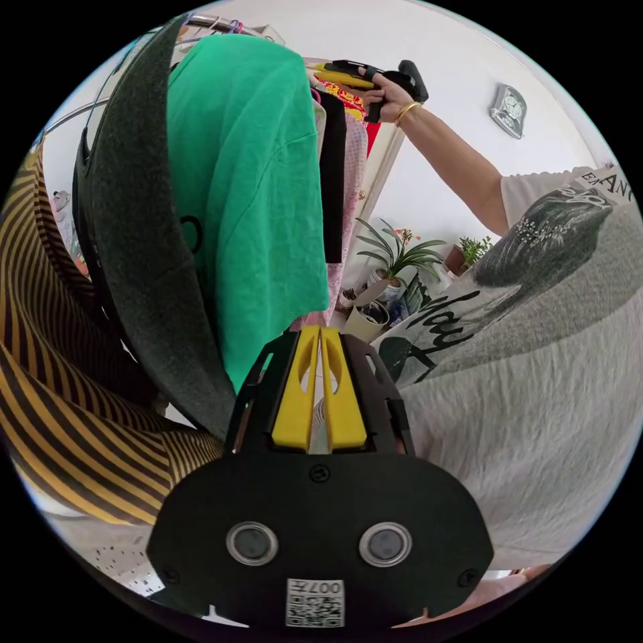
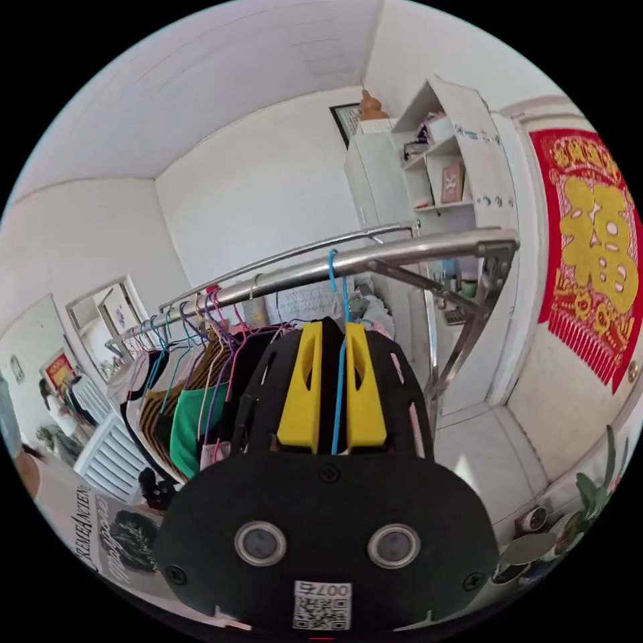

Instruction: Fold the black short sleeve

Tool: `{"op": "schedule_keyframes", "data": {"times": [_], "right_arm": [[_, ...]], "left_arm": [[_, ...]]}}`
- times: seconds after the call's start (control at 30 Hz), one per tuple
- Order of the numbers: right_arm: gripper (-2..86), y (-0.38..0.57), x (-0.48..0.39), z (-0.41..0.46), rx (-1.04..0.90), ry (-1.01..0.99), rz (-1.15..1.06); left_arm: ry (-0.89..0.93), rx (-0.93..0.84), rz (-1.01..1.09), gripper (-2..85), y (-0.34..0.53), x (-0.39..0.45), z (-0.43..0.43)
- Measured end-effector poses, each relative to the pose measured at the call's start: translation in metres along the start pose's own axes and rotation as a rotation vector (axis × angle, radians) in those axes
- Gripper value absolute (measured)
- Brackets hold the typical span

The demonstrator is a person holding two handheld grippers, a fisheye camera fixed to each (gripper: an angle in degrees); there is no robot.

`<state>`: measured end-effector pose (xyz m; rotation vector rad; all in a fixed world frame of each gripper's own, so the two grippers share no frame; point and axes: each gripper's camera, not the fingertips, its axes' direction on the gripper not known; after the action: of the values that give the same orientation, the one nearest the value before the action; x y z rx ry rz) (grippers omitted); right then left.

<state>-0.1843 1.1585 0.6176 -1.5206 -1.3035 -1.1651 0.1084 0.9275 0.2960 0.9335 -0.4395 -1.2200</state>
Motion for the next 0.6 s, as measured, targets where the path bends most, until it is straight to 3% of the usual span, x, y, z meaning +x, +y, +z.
{"op": "schedule_keyframes", "data": {"times": [0.2, 0.37, 0.6], "right_arm": [[6.2, 0.004, -0.091, 0.067, -0.198, 0.082, -0.195], [2.9, 0.006, -0.104, 0.132, -0.338, 0.17, -0.171], [0.2, -0.041, -0.109, 0.145, -0.329, 0.176, -0.138]], "left_arm": [[0.048, -0.015, 0.057, -1.0, -0.007, -0.003, 0.004], [0.061, -0.022, 0.097, -1.0, -0.006, -0.003, -0.001], [0.094, -0.025, 0.069, -1.0, 0.006, -0.015, -0.012]]}}
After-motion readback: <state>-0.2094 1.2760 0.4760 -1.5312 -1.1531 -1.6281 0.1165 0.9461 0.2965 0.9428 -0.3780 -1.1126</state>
